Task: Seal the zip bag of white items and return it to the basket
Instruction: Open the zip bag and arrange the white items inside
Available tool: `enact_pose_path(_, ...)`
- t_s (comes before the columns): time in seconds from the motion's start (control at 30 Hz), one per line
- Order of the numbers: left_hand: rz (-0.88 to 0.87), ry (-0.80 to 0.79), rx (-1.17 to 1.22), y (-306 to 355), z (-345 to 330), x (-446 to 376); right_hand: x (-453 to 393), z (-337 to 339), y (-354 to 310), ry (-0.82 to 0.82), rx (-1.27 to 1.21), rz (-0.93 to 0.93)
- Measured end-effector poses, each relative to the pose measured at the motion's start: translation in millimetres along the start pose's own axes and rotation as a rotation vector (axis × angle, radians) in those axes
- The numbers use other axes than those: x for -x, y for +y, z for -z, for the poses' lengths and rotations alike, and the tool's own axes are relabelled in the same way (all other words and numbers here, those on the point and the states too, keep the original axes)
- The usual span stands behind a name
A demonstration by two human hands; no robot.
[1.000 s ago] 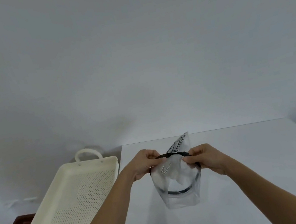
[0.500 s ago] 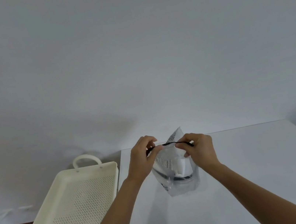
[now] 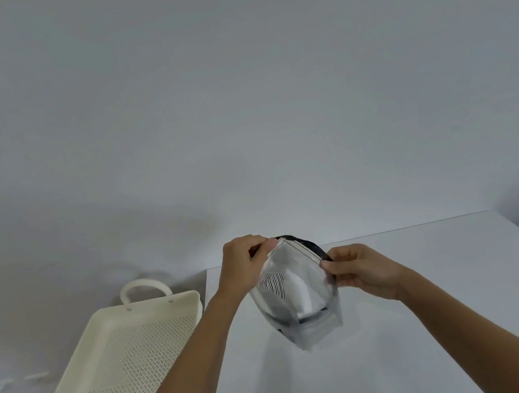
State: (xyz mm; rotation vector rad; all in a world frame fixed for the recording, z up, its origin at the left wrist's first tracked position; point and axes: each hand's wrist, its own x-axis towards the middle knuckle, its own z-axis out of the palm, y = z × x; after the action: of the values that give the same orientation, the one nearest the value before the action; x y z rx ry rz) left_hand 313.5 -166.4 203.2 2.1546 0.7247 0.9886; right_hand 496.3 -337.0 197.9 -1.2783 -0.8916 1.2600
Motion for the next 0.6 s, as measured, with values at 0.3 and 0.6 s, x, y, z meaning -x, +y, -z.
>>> enact_pose_path(0.3,-0.058,-0.042,-0.131,1,3,3,-5,-4,-12,0.607,0.401,0.204)
enact_pose_path(0.6,-0.195,-0.315,-0.293,35,0,-4,-9,-22,-27,0.452,0.520,0.286)
